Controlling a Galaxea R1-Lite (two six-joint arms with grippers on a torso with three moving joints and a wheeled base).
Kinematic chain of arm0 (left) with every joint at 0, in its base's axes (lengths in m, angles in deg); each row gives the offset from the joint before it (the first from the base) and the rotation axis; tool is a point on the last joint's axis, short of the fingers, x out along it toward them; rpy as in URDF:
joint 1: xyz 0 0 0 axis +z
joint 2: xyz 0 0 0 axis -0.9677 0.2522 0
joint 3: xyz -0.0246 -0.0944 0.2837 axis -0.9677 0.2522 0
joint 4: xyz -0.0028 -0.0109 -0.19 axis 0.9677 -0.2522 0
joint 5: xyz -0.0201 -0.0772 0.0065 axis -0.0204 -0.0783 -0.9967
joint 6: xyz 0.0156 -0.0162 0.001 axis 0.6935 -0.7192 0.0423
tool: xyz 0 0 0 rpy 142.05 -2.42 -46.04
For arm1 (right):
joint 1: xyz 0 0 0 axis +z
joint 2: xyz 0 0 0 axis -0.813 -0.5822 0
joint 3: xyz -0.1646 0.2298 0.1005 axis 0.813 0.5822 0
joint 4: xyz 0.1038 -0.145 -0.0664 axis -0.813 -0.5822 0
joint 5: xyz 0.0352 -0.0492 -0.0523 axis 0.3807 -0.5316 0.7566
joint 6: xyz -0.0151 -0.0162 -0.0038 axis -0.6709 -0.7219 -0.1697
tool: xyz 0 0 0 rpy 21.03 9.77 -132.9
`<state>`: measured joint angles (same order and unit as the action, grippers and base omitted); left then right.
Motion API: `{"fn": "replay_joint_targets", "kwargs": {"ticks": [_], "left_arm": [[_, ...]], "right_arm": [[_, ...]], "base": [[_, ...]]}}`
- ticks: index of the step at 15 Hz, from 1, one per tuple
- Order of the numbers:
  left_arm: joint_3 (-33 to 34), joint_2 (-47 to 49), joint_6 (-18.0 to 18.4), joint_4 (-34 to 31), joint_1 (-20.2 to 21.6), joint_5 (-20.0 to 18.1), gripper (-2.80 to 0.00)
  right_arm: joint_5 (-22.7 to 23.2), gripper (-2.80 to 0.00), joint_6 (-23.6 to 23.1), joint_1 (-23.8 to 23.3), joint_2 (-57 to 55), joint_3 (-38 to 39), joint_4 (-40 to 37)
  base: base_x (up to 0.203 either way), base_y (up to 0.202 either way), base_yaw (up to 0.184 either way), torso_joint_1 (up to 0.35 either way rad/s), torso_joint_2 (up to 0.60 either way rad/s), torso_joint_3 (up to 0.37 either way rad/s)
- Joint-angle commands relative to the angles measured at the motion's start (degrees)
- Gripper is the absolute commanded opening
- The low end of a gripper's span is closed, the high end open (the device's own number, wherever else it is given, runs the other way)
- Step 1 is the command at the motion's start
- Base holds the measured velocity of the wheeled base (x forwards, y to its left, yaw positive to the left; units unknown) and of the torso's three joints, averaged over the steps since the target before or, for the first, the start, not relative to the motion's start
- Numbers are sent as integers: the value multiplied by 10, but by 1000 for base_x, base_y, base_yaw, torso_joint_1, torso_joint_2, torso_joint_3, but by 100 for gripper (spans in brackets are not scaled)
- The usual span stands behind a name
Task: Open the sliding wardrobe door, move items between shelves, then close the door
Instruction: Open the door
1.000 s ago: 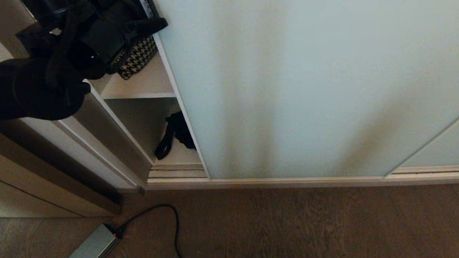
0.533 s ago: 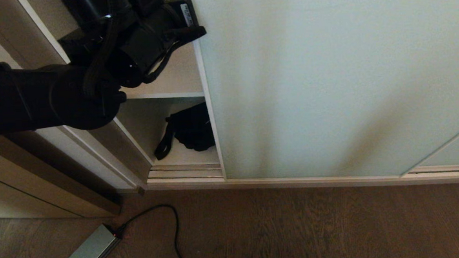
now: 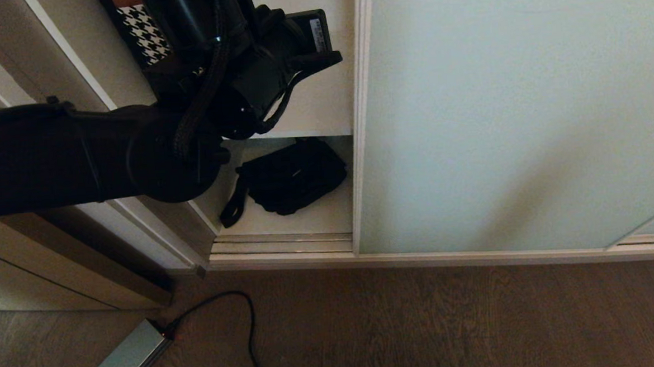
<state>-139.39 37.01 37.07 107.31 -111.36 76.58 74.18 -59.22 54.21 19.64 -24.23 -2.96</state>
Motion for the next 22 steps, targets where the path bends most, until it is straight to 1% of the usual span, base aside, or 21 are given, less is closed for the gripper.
{"fn": "replay_joint_targets", "kwargs": {"ticks": [1, 2, 3, 4, 6, 8, 10, 14, 16, 18, 19, 20, 22], "left_arm": [[-4, -15, 2, 2, 50, 32, -280], [5, -24, 7, 0, 76, 54, -280], [28, -31, 18, 3, 104, 71, -280], [67, -44, 31, 7, 135, 84, -280], [143, -107, 44, 23, 196, 95, -280], [251, -194, 44, 36, 240, 98, -280], [399, -313, 37, 42, 260, 99, -280], [668, -558, 21, 42, 278, 100, -280], [776, -663, 13, 39, 284, 101, -280], [855, -773, 10, 22, 301, 102, -280], [874, -824, 8, 3, 319, 101, -280], [887, -878, 6, -26, 338, 96, -280], [911, -992, 6, -111, 356, 68, -280]], "right_arm": [[0, -280, 0, 0, -1, 0, 0], [0, -280, 0, 0, -1, 0, 0], [0, -280, 0, 0, -1, 0, 0], [0, -280, 0, 0, -1, 0, 0], [0, -280, 0, 0, -1, 0, 0], [0, -280, 0, 0, -1, 0, 0], [0, -280, 0, 0, -1, 0, 0], [0, -280, 0, 0, -1, 1, 0], [0, -280, 0, 0, -1, 0, 0], [0, -280, 0, 0, -1, 0, 0], [0, -280, 0, 0, -1, 0, 0], [0, -280, 0, 0, -1, 1, 0], [0, -280, 0, 0, -1, 0, 0]], "base": [[0, 0, 0, 0, 0, 0], [0, 0, 0, 0, 0, 0], [0, 0, 0, 0, 0, 0], [0, 0, 0, 0, 0, 0], [0, 0, 0, 0, 0, 0], [0, 0, 0, 0, 0, 0], [0, 0, 0, 0, 0, 0], [0, 0, 0, 0, 0, 0], [0, 0, 0, 0, 0, 0], [0, 0, 0, 0, 0, 0], [0, 0, 0, 0, 0, 0], [0, 0, 0, 0, 0, 0], [0, 0, 0, 0, 0, 0]]}}
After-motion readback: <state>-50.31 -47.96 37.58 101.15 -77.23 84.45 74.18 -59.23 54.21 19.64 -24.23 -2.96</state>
